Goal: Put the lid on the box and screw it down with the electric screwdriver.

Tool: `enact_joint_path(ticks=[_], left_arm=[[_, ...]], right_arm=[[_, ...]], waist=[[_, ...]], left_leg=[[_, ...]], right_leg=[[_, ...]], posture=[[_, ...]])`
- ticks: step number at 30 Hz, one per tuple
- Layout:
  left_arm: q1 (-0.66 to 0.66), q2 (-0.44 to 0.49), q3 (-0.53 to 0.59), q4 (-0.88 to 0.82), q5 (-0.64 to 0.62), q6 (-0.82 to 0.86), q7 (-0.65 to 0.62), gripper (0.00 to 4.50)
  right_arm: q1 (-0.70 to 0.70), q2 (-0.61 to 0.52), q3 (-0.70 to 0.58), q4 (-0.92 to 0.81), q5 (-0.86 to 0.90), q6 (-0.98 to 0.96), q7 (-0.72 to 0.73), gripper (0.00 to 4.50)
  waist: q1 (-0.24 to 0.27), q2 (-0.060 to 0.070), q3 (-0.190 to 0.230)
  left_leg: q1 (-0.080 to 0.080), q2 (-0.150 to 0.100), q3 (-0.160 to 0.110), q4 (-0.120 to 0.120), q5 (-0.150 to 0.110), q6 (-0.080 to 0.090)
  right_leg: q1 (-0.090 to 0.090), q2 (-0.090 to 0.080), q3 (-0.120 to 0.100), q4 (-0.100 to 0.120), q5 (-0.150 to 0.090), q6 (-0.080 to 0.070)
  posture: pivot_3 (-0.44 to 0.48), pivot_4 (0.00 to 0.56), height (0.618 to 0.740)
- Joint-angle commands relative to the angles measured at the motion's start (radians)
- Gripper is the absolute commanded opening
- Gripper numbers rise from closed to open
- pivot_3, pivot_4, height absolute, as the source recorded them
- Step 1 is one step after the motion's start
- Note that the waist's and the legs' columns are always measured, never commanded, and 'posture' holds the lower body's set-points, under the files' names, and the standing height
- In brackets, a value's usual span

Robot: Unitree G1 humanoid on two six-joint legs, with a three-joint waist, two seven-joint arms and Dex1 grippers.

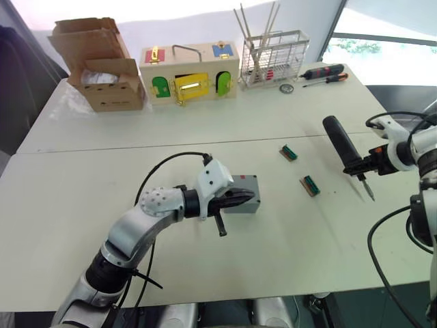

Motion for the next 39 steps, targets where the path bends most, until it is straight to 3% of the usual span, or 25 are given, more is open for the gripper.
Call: enact_joint_path(ticks=[1,6,12,14,19,26,36,37,39], left_arm=[[-0.031,-0.002,0.014,-0.003,-0.014,-0.015,-0.028,0.0],[-0.03,-0.005,0.009,-0.007,-0.012,-0.008,-0.035,0.0],[-0.016,-0.005,0.005,-0.023,-0.01,0.004,-0.026,0.0],[-0.011,-0.004,0.005,-0.027,-0.009,0.006,-0.022,0.0],[-0.009,-0.007,0.006,-0.028,-0.007,0.008,-0.015,0.0],[-0.002,-0.018,-0.006,-0.023,0.008,-0.001,0.005,0.0],[0.015,-0.025,-0.007,-0.02,0.013,-0.006,0.024,0.0],[0.016,-0.026,-0.007,-0.019,0.014,-0.007,0.024,0.0],[0.016,-0.027,-0.007,-0.018,0.016,-0.008,0.024,0.0]], right_arm=[[0.122,-0.058,0.025,-0.128,-0.005,-0.018,0.122,1.88],[0.247,-0.123,0.045,-0.309,-0.001,-0.009,0.242,1.88],[0.27,-0.124,0.052,-0.351,-0.018,0.025,0.236,1.88],[0.27,-0.119,0.062,-0.352,-0.028,0.024,0.23,2.85],[0.246,-0.101,0.071,-0.322,-0.044,0.009,0.198,4.47],[0.106,-0.014,0.095,-0.147,-0.078,0.017,0.172,4.47],[0.082,0.066,0.127,-0.065,-0.129,-0.029,0.123,4.47],[0.083,0.075,0.13,-0.068,-0.137,-0.038,0.109,3.94],[0.083,0.084,0.132,-0.071,-0.147,-0.048,0.093,3.43]], waist=[[0.015,0.0,0.0],[0.017,0.0,0.0],[0.014,0.0,0.0],[0.015,0.0,0.0],[0.016,-0.001,-0.001],[-0.002,-0.001,-0.001],[-0.009,-0.01,-0.006],[-0.01,-0.012,-0.007],[-0.01,-0.014,-0.009]], left_leg=[[-0.001,0.0,0.0,0.001,0.0,0.0],[0.001,-0.002,0.0,0.005,0.0,0.0],[0.001,-0.001,0.0,0.003,0.0,0.0],[0.001,-0.001,0.0,0.003,0.0,0.0],[0.002,-0.001,0.0,0.005,0.0,0.0],[0.002,-0.001,0.0,0.004,0.0,0.0],[0.003,0.0,0.0,0.003,0.0,0.0],[0.003,0.0,0.0,0.003,0.0,0.0],[0.003,0.0,0.0,0.003,0.0,0.0]], right_leg=[[0.001,0.0,0.0,0.0,0.0,0.0],[0.004,-0.001,0.001,0.0,0.0,0.0],[0.003,0.0,0.001,0.001,0.0,0.0],[0.003,0.0,0.001,0.001,0.0,0.0],[0.005,-0.001,0.001,0.0,0.0,0.0],[0.005,-0.001,0.001,0.0,0.0,0.0],[0.005,0.0,0.001,0.0,0.0,0.0],[0.005,0.0,0.001,0.0,0.0,0.0],[0.006,-0.001,0.001,0.0,0.0,0.0]], posture=[[0.0,0.15,0.734],[0.0,0.15,0.734],[0.0,0.15,0.734],[0.0,0.15,0.734],[0.0,0.15,0.734],[0.0,0.15,0.734],[0.0,0.15,0.734],[0.0,0.15,0.734],[0.0,0.15,0.734]])
